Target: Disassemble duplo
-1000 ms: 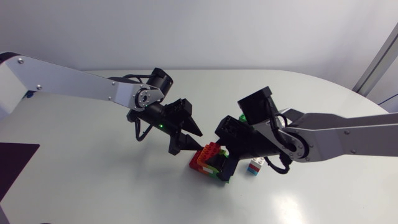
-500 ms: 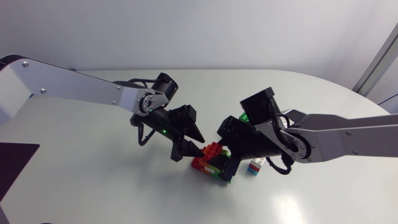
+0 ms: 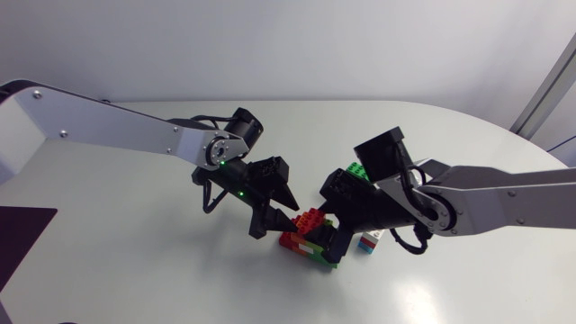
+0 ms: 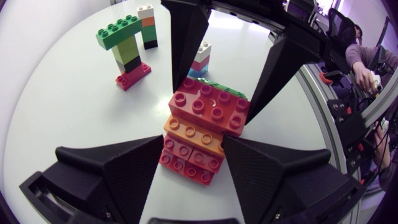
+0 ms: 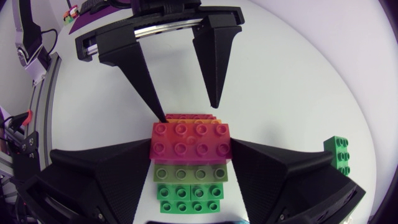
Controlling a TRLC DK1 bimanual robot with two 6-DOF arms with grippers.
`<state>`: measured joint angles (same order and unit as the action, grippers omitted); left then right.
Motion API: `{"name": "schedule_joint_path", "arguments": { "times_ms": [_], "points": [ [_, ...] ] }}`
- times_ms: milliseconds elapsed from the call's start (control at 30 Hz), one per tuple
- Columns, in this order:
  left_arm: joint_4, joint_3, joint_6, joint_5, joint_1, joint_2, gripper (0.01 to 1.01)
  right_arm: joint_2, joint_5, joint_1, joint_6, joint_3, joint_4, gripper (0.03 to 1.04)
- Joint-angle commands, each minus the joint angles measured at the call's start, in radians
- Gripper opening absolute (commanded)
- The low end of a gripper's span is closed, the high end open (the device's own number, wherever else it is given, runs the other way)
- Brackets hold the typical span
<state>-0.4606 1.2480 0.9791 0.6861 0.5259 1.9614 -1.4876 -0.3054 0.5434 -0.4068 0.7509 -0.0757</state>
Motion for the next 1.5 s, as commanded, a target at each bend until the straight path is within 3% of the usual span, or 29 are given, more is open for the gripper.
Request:
{"name": "schedule_joint_path", "arguments": {
  "times_ms": [0, 200, 367, 533, 667, 1000, 1167, 1467],
  "points": [
    [-0.02, -0.055, 0.038, -0.025, 0.016, 0.016, 0.674, 0.05, -0.024, -0.019, 0.028, 0.01, 0.04, 0.28],
    [-0.004, -0.075, 0.043, -0.037, 0.02, 0.01, 0.674, 0.039, -0.123, -0.08, 0.06, 0.039, 0.011, 0.28],
    [0.0, -0.081, 0.043, -0.042, 0.016, 0.005, 0.674, 0.047, -0.121, -0.083, 0.062, 0.034, 0.011, 0.28],
    [0.0, -0.082, 0.043, -0.045, 0.008, -0.004, 0.674, 0.199, 0.005, -0.049, 0.022, -0.015, 0.001, 0.28],
    [-0.001, -0.084, 0.044, -0.048, -0.006, -0.013, 0.674, 0.4, 0.072, -0.083, 0.0, -0.048, -0.101, 0.28],
    [-0.003, -0.065, 0.038, -0.049, -0.01, -0.032, 0.674, 0.627, 0.091, -0.382, -0.066, -0.217, -0.256, 0.28],
    [-0.003, -0.059, 0.021, -0.06, -0.001, -0.033, 0.689, 0.625, 0.091, -0.447, -0.073, -0.323, -0.217, 0.28],
    [-0.001, -0.058, -0.007, -0.074, 0.006, -0.042, 0.715, 0.329, 0.065, -0.582, -0.138, -0.374, -0.013, 0.28]
  ]
}}
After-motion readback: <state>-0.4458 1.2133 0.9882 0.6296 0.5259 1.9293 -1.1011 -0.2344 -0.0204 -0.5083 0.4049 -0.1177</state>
